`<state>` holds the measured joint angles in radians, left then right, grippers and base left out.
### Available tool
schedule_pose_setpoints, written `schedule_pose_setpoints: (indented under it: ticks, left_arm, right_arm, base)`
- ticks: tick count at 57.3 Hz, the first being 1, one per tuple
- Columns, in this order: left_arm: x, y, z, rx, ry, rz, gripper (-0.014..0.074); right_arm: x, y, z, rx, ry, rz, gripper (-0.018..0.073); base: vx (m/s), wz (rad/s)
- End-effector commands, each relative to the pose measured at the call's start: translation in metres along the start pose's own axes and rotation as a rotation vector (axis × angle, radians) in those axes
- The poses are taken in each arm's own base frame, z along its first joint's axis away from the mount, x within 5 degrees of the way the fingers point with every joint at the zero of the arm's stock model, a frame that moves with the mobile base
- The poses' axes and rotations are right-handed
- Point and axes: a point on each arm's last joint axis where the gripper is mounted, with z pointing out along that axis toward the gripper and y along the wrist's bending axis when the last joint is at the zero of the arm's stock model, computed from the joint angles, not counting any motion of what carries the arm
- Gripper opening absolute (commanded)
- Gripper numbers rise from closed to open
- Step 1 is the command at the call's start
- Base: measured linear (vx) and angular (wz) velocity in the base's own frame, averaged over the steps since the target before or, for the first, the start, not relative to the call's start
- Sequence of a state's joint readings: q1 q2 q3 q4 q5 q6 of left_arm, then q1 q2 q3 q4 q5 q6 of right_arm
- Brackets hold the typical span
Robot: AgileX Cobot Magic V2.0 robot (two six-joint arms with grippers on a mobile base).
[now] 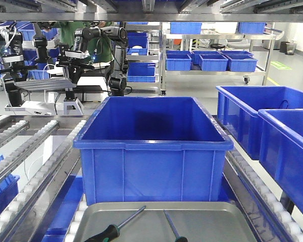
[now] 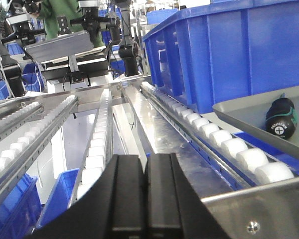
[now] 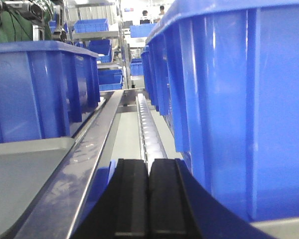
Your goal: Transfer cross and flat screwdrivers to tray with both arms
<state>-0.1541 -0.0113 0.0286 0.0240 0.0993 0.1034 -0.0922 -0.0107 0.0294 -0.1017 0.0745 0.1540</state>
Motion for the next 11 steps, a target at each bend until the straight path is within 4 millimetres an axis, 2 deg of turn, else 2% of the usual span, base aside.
schedule_pose_setpoints:
  ticks: [1, 11]
  left_arm:
    - [0.0012, -0.0002, -0.0001, -0.009, -0.073, -0.007, -0.0001]
    - [0.0012, -0.0002, -0.0001, -0.009, -0.073, -0.007, -0.0001]
  right_arm:
    - [-0.0032, 0.0007, -0.0006, -0.008, -0.089, -0.013, -0.0009]
    - [-0.0031, 0.0007, -0.0006, -0.008, -0.088, -0.013, -0.0009]
  base:
    - [0.00, 0.00]
    - [0.00, 0.00]
